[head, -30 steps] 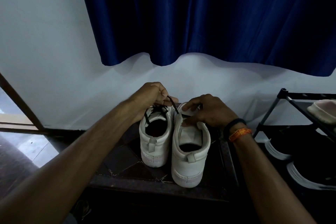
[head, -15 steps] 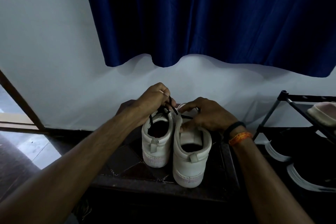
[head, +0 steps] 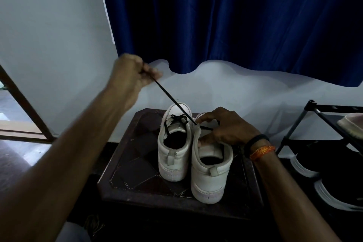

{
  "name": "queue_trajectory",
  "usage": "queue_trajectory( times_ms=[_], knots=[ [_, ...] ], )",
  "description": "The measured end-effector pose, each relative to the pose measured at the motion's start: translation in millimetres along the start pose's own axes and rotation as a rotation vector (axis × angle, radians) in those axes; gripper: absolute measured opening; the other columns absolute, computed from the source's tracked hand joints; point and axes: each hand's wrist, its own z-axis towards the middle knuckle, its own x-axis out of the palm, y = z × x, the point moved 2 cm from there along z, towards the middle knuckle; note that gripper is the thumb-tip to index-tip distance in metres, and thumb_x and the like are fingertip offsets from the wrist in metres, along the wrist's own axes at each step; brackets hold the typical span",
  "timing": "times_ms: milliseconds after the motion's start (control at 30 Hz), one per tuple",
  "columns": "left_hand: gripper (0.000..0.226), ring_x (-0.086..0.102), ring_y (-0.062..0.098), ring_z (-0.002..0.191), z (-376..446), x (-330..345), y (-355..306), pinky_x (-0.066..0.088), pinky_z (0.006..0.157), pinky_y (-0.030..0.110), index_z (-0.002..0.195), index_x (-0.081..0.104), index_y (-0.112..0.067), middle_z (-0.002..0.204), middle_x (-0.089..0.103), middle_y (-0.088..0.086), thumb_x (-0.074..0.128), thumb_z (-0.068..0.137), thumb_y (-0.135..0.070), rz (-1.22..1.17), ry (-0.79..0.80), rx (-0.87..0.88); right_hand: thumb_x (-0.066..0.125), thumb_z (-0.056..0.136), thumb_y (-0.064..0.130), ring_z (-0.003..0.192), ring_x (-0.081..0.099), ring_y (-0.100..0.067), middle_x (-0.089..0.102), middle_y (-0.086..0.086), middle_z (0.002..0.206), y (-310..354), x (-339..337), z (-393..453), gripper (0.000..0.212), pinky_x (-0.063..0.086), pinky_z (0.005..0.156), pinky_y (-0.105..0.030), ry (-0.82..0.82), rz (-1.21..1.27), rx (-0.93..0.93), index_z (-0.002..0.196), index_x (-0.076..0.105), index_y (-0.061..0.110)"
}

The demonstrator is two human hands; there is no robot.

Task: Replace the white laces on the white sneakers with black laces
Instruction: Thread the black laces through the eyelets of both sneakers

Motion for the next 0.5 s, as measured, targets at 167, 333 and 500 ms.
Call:
queue_trajectory(
  times_ms=[167,333,500],
  knots=[
    [0.024,0.051,0.014,0.054,23.0,-37.0,-47.7,0.057,0.068,0.032,0.076,0.047,-0.011,0.065,0.049,0.003,0.034,0.091,0.002,-0.026,-0.138,0.100,0.086,0.047,0.061,0.120,0.049,-0.018,0.055,0.010,0.124,-0.2,0.3,-0.2,0.071,0.046,0.103,-0.042,-0.011,0.006,-0.001,0.115,0.068,0.048],
    [0.023,0.041,0.010,0.048,17.3,-28.4,-25.2,0.040,0.049,0.025,0.087,0.056,-0.013,0.070,0.053,0.007,0.042,0.099,0.001,0.542,0.114,0.061,0.090,0.070,0.028,0.098,0.061,-0.011,0.068,0.007,0.107,-7.8,-11.1,-1.6,0.042,0.043,0.067,-0.012,-0.149,0.173,-0.017,0.109,0.074,0.030],
    [0.015,0.048,0.011,0.058,5.5,1.1,19.3,0.036,0.051,0.023,0.091,0.065,-0.012,0.080,0.062,0.004,0.056,0.091,0.000,0.941,0.405,0.030,0.081,0.078,0.004,0.091,0.070,-0.015,0.076,0.001,0.093,-14.1,-24.7,-4.5,0.029,0.054,0.080,-0.028,-0.250,0.509,-0.029,0.101,0.077,0.021]
  ],
)
